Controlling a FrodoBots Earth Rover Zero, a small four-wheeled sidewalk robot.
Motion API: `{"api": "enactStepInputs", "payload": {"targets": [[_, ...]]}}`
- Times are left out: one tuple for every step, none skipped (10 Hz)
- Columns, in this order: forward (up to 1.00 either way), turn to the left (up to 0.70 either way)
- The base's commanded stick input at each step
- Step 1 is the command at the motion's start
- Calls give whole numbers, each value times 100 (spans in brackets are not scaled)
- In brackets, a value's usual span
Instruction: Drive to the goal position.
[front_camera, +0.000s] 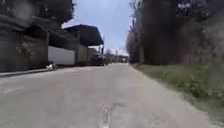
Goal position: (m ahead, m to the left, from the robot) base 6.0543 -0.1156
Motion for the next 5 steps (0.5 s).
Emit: {"api": "enactStepInputs", "payload": {"targets": [[100, 1], [100, 1], [100, 1], [100, -30], [100, -39]]}}
